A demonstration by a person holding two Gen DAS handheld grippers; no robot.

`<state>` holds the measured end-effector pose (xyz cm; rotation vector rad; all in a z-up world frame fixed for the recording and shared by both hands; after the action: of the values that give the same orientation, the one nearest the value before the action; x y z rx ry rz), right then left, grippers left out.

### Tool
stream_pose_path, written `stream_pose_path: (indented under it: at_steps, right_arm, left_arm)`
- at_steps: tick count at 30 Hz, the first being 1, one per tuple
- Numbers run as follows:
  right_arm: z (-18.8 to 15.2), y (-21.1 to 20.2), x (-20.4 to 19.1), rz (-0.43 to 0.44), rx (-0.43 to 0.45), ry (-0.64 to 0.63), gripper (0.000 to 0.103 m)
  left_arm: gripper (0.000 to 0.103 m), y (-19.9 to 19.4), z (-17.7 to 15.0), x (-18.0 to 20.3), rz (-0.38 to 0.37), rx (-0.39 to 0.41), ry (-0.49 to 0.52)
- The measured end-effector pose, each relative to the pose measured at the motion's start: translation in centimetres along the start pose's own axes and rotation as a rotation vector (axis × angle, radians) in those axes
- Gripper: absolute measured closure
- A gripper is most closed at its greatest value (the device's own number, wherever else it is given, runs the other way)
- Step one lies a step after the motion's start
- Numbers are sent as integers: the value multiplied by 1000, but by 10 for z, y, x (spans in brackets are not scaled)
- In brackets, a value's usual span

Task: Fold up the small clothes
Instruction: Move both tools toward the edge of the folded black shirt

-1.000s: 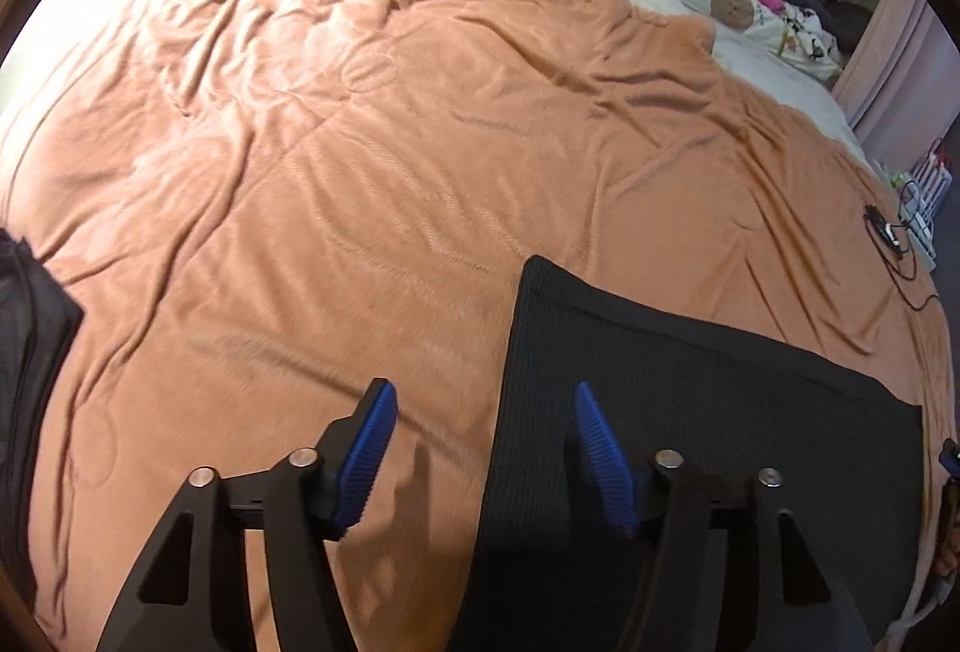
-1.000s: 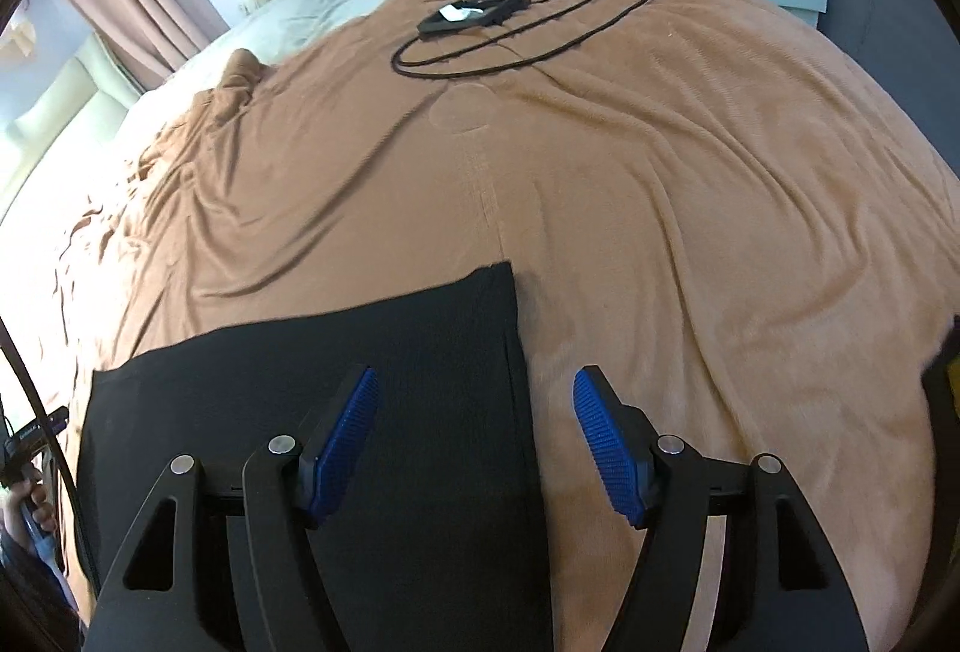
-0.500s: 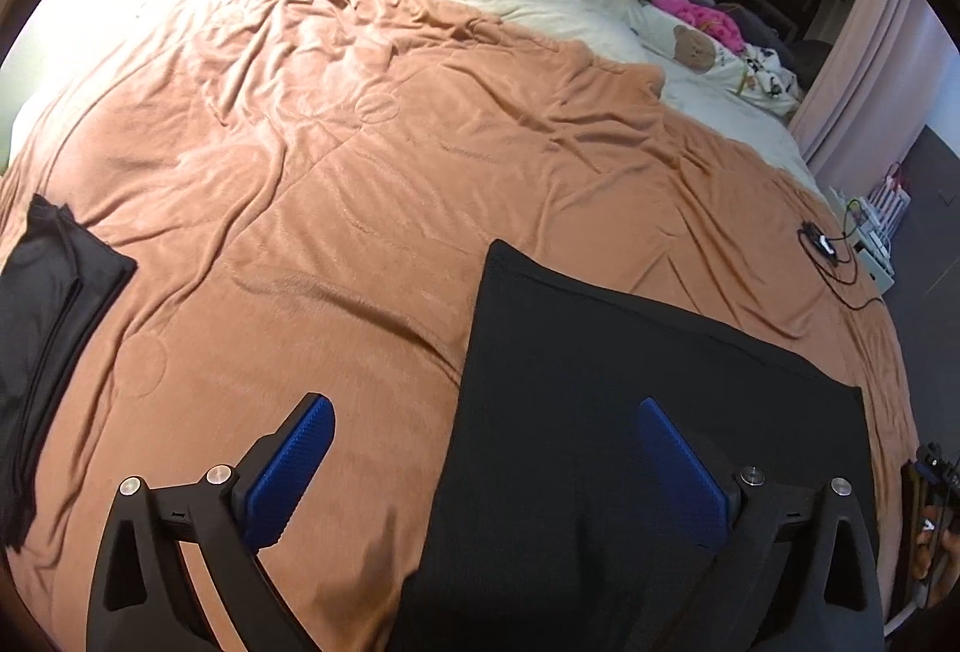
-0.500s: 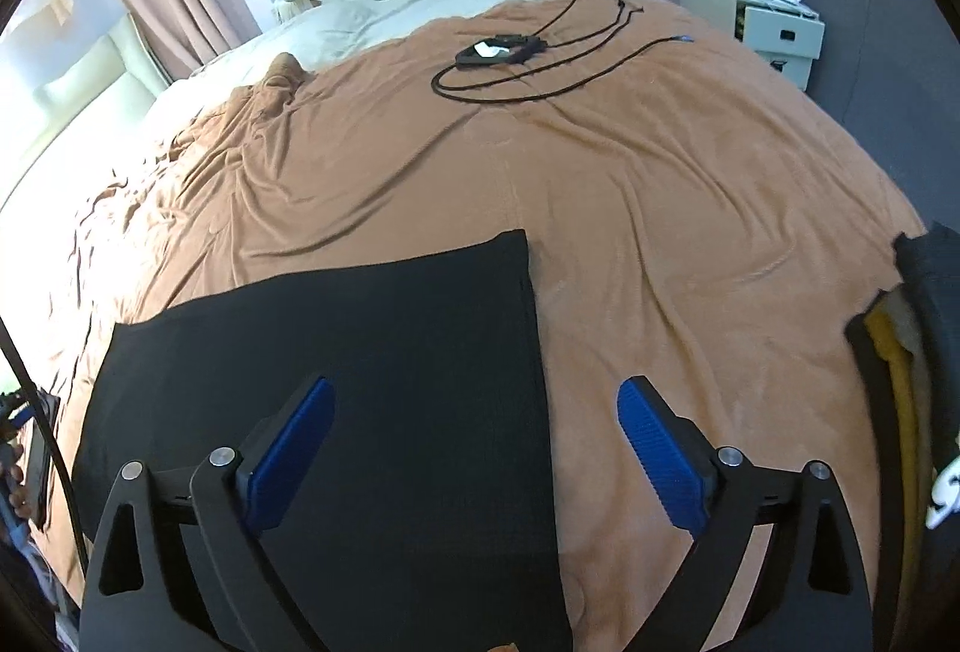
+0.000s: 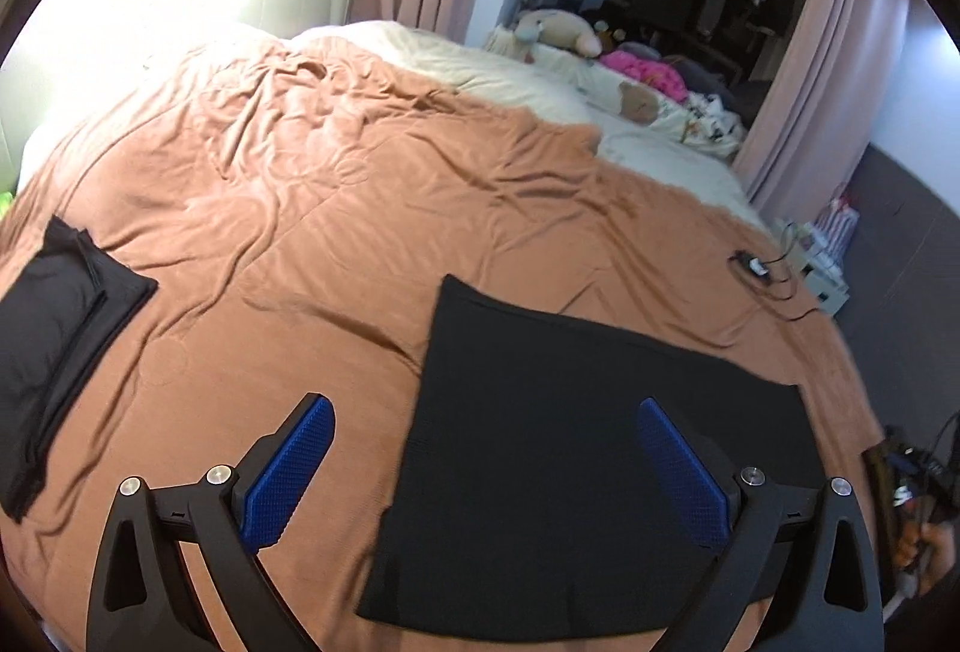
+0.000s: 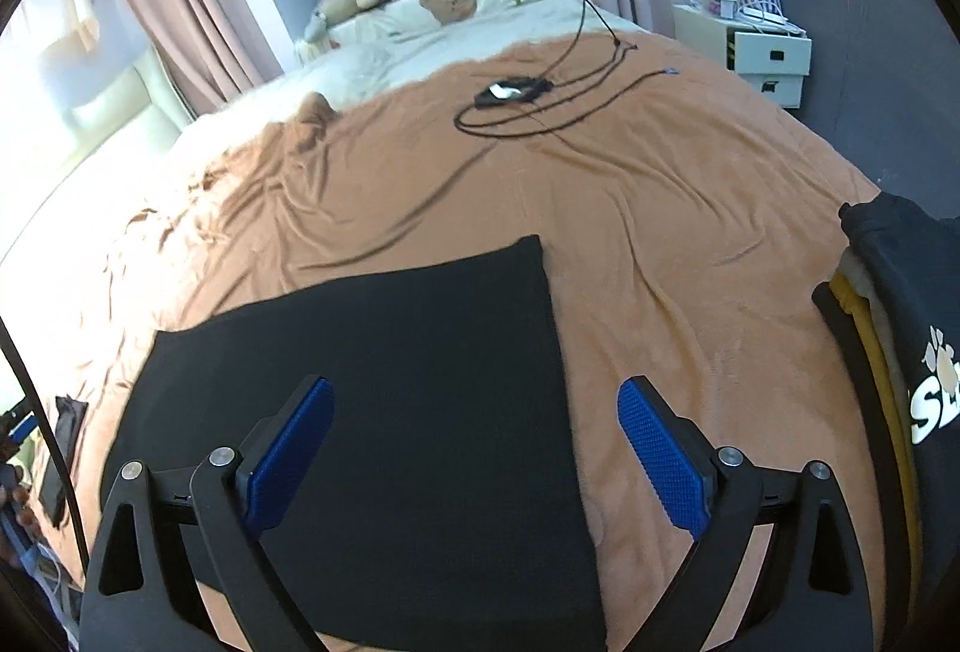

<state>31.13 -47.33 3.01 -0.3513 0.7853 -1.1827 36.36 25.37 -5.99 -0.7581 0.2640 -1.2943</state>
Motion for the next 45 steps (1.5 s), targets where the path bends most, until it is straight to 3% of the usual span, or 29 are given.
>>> stream_pose_path:
  at_steps: [6, 14, 21, 32, 38, 45]
  right_arm:
    - [-20, -28, 2, 44, 44, -33, 8]
    - [-48, -47, 20, 115, 30, -12, 8]
    - [-65, -49, 39, 138, -46, 88, 8]
    - [-94, -49, 58, 152, -79, 171, 8]
    - [-111, -38, 82, 239, -119, 326, 8]
    - [-125, -25, 103, 202, -147, 395, 8]
  left_arm:
    - [1, -24, -10, 9, -8, 58, 36]
    - [1, -43, -36, 11, -44, 31, 65]
    - [1, -53, -65, -4, -73, -3, 33]
    - [1, -49, -111, -38, -121, -74, -80]
    - [22, -40, -125, -58, -133, -104, -177]
    - [41, -13, -141, -65, -152, -182, -262]
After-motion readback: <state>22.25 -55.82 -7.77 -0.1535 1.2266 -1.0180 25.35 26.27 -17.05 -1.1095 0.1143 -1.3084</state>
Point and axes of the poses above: each gripper's, at about its wrist camera, not at the fingertips, and y roughly the way its jaws point, x to its right, z to its top, the point moved 2 cm from there along y, roughly the way its jaws point, and after that the axes turned 6 degrees about y, right-handed, at the moved point
